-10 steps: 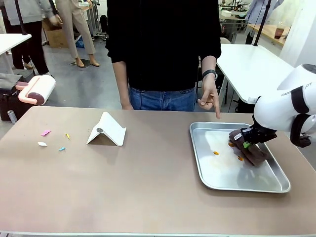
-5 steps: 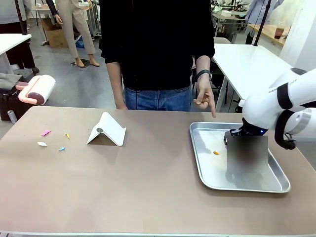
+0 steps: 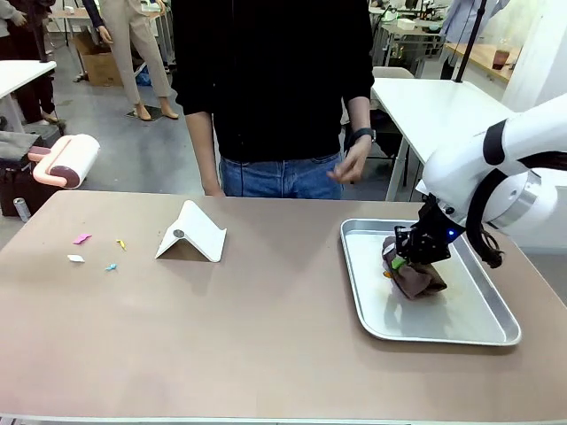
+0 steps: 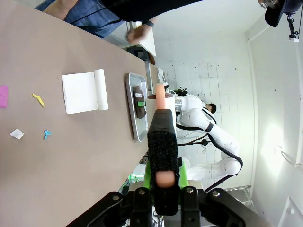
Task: Clean the surface of the table.
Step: If a person points to the right, clean the right side of the table with your right hand, and if they point to the left, clean the left side with your left hand.
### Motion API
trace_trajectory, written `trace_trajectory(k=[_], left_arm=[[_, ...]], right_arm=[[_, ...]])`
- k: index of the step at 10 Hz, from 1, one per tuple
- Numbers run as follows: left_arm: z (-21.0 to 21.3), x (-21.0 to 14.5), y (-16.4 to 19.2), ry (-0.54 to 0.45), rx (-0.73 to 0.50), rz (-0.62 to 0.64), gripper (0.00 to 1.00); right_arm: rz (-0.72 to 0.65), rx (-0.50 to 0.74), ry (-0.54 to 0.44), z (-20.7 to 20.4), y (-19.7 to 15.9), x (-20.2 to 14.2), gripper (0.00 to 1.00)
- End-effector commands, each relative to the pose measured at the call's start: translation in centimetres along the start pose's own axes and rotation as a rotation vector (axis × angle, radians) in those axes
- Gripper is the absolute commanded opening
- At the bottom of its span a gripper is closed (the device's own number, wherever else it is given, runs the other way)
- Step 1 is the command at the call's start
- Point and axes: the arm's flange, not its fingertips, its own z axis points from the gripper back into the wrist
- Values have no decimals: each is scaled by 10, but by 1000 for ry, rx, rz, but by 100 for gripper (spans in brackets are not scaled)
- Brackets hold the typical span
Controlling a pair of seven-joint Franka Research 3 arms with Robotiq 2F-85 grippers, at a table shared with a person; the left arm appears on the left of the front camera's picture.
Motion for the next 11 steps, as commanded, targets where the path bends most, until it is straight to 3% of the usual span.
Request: trace_trajectory(k=[1, 5, 11], left_arm=[[-1, -4, -6, -2, -2, 12, 5], [-1, -4, -6, -2, -2, 12, 5], [-1, -4, -6, -2, -2, 12, 5]], right_arm=[[13, 69, 11, -8, 4, -4, 9], [58, 127, -17, -9, 28, -20, 9], [227, -131, -108, -32, 37, -32, 9]])
